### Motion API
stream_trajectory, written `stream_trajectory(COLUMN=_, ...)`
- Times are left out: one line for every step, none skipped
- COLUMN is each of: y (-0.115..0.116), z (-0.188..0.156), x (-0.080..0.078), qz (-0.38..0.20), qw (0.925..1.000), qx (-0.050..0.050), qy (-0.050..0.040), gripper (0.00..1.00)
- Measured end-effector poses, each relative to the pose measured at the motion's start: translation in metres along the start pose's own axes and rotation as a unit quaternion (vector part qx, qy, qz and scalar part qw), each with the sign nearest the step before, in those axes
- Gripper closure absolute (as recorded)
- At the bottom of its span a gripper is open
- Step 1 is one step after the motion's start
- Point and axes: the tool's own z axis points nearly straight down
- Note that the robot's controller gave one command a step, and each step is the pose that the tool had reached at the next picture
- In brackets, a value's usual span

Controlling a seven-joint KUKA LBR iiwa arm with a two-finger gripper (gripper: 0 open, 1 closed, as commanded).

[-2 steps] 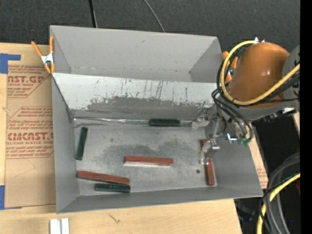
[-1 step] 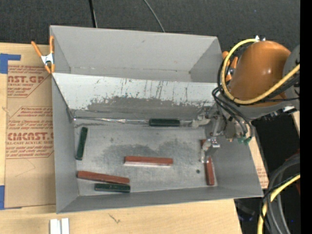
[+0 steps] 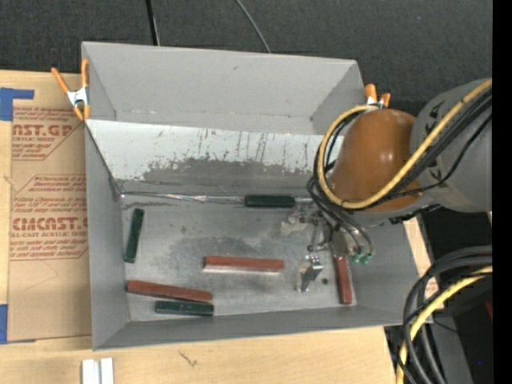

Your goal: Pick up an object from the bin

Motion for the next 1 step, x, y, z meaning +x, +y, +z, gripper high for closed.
stream_trajectory(y=0.0354, z=0.0034, x=-0.014, qz=0.032, qw=0.9995, qx=-0.001, qy=0.0049, gripper=0.0)
